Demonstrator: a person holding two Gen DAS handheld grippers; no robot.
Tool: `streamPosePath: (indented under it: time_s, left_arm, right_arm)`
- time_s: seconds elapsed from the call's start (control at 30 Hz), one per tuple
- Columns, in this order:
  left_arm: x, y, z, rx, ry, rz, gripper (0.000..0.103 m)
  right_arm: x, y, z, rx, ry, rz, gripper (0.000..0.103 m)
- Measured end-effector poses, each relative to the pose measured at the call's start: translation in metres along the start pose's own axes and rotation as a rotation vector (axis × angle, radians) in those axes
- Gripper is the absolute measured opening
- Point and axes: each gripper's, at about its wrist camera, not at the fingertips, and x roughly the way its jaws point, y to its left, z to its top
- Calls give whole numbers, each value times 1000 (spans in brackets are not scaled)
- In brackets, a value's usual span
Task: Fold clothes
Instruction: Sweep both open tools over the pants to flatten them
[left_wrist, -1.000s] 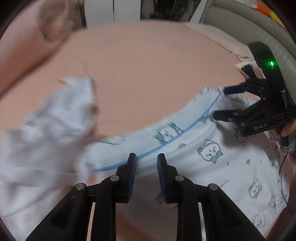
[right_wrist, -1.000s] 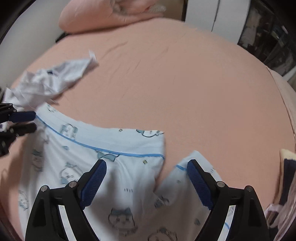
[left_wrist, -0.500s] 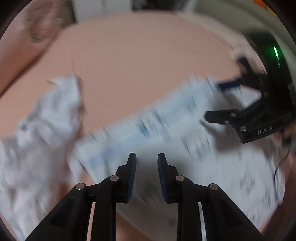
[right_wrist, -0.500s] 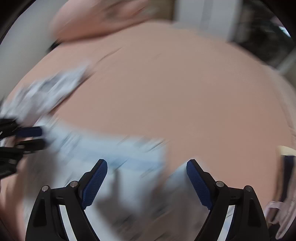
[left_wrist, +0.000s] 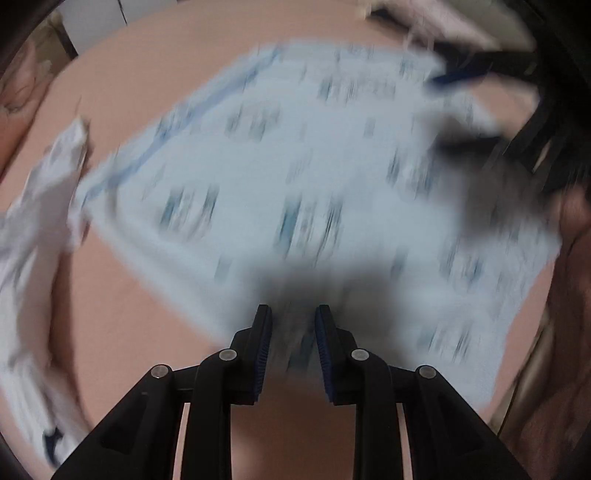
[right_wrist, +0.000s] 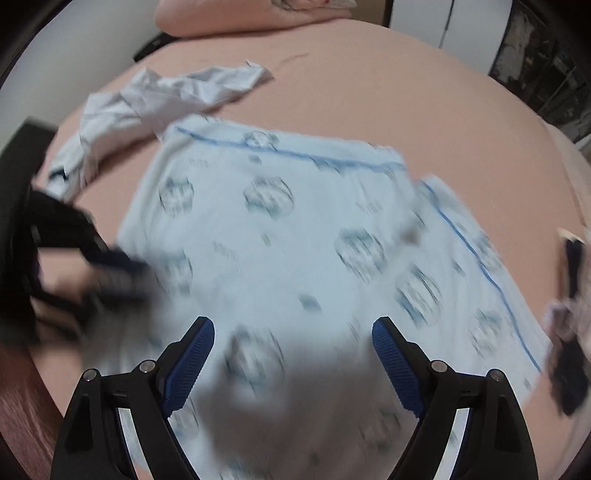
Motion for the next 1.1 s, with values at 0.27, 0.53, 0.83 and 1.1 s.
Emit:
streamPosePath:
  time_s: [0.27, 0.53, 0.83, 1.1]
  left_arm:
    - [-15, -46, 3, 48, -169, -42, 65]
    - [3, -37, -60, 84, 70, 6, 65]
    - [-6, -68, -7, 16, -140, -18, 65]
    - [25, -97, -35, -20, 64, -52, 65]
  right_arm:
    - [13, 27, -25, 54, -6, 0, 88]
    - [19, 12, -81, 72, 87, -54, 88]
    - [-15, -27, -102, 254, -28, -148, 88]
    - [-13, -70, -162, 306, 75, -177, 88]
